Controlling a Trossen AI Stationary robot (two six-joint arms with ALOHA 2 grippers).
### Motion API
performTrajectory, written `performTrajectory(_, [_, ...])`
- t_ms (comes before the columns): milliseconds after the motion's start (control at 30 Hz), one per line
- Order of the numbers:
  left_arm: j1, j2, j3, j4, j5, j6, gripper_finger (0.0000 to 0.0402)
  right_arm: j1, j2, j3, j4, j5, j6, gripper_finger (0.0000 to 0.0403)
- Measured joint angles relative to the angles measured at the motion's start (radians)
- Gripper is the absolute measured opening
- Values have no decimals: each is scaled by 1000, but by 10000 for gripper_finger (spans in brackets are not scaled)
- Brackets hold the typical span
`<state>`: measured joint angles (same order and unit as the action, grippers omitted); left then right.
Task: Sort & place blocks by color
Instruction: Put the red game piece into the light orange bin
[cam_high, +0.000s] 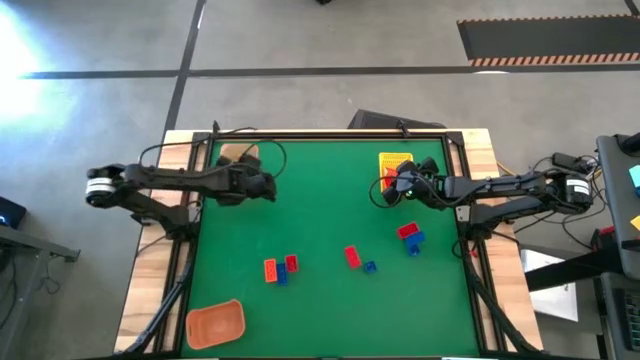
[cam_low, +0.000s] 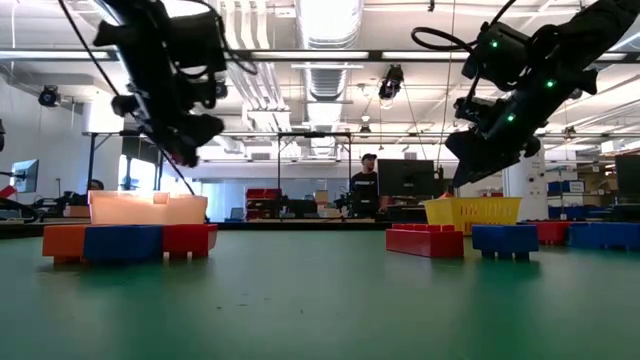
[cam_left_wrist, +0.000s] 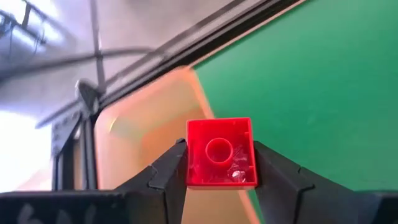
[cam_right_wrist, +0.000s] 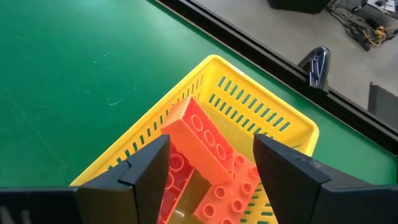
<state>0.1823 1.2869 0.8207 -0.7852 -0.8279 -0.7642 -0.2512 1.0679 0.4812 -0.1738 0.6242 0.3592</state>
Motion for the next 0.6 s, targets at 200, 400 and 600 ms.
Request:
performTrajectory(200, [6,-47,-74,-14,2,-95,138,0,0,0,0,-5,1,221])
performTrajectory(400, [9,-53,-100,-9,4,-146,155,0,0,0,0,-10,1,221])
performTrajectory(600, [8,-51,-101,-8,9,-147,211,3,0,0,7,-33,8,221])
